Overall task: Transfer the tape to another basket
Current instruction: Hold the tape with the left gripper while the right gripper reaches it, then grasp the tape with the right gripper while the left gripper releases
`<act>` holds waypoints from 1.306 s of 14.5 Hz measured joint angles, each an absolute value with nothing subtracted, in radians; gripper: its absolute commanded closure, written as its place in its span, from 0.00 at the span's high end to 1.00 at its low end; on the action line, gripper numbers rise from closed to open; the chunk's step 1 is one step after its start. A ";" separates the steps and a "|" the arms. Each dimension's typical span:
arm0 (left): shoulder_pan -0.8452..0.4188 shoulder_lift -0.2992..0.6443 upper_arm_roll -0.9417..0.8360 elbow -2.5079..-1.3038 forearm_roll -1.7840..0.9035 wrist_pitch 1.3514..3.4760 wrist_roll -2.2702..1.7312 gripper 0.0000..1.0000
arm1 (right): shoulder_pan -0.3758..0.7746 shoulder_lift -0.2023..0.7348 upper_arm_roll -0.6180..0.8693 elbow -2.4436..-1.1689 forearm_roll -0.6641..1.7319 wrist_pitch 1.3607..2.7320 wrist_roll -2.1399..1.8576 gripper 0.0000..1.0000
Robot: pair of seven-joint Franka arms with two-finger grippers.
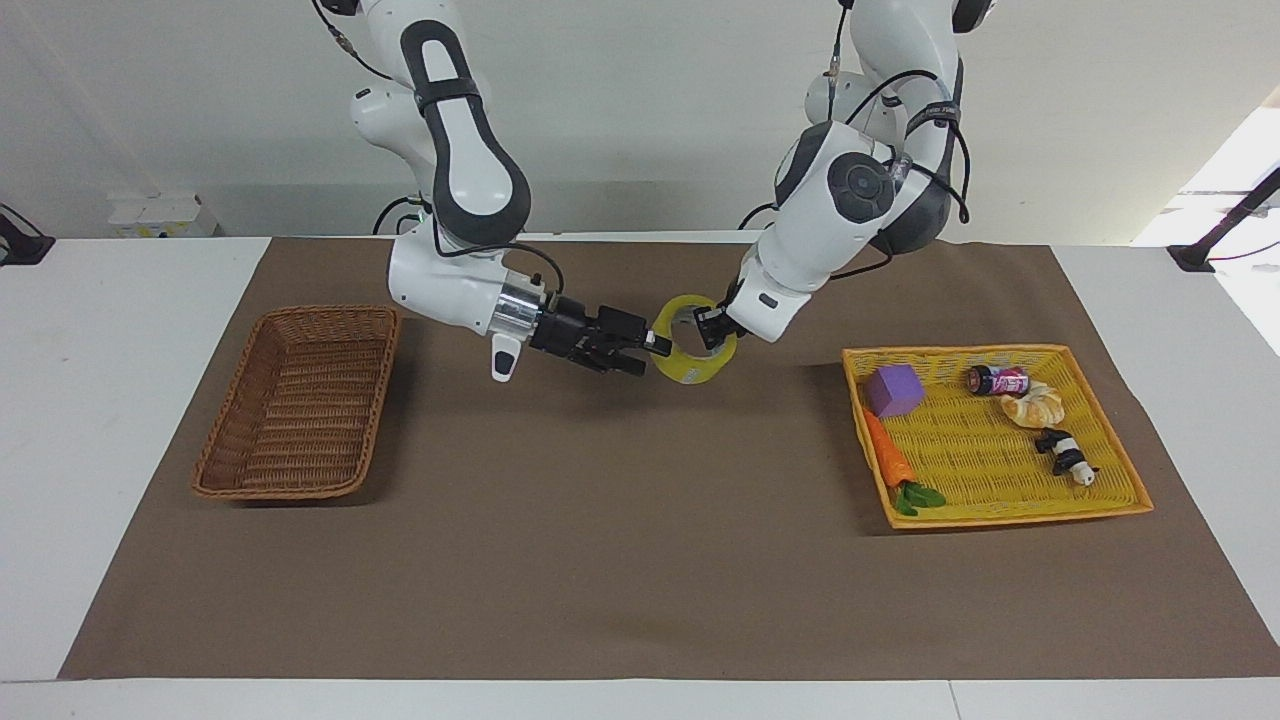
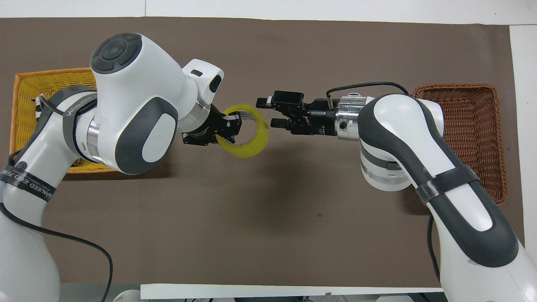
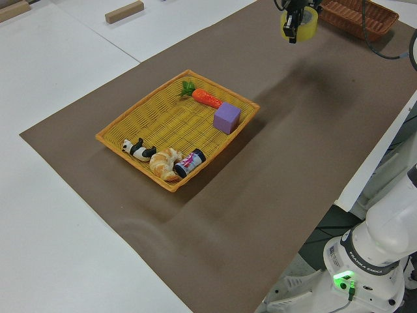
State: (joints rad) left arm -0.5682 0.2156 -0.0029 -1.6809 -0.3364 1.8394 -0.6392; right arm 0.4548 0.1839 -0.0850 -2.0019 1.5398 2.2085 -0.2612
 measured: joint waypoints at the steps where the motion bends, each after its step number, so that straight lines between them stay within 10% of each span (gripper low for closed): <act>1: -0.568 0.216 -0.003 -1.681 -0.336 1.839 -0.639 0.00 | 0.461 0.183 -0.085 -2.006 1.540 2.207 -0.261 1.00; 5: -0.568 0.215 -0.003 -1.681 -0.336 1.839 -0.642 0.00 | 0.489 0.178 -0.085 -2.015 1.543 2.207 -0.261 0.92; 9: -0.568 0.215 -0.003 -1.681 -0.336 1.839 -0.650 0.00 | 0.490 0.177 -0.085 -2.016 1.543 2.203 -0.261 0.26; 13: -0.569 0.212 -0.004 -1.681 -0.345 1.838 -0.651 0.04 | 0.482 0.176 -0.088 -2.017 1.543 2.169 -0.265 0.00; 14: -0.569 0.211 -0.005 -1.681 -0.347 1.838 -0.652 0.19 | 0.477 0.176 -0.088 -2.017 1.543 2.158 -0.266 0.00; 16: -0.569 0.210 -0.007 -1.679 -0.348 1.837 -0.654 0.94 | 0.470 0.176 -0.088 -2.017 1.543 2.142 -0.267 0.00; 19: -0.564 0.193 0.005 -1.640 -0.348 1.789 -0.654 0.99 | 0.454 0.176 -0.089 -2.017 1.539 2.131 -0.267 0.00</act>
